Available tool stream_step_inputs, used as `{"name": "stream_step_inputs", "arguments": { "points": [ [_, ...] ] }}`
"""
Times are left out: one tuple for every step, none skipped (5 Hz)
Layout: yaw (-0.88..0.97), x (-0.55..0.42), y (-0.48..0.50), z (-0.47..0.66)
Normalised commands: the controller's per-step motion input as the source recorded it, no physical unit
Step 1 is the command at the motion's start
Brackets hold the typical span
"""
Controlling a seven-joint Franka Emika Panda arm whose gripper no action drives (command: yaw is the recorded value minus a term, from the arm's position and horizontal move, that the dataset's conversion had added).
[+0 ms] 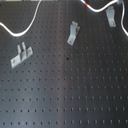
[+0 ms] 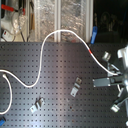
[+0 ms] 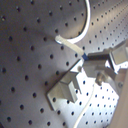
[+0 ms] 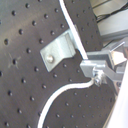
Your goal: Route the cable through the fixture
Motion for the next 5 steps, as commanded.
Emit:
{"name": "stream_step_inputs", "arguments": {
  "points": [
    [0.03, -0.384, -0.083, 0.41],
    [0.09, -0.345, -0.173, 0.24],
    [0.0, -0.275, -0.365, 0.09],
    [0.06, -0.184, -0.363, 0.05],
    [0.0, 0.0, 0.0, 0.0]
  ]
}}
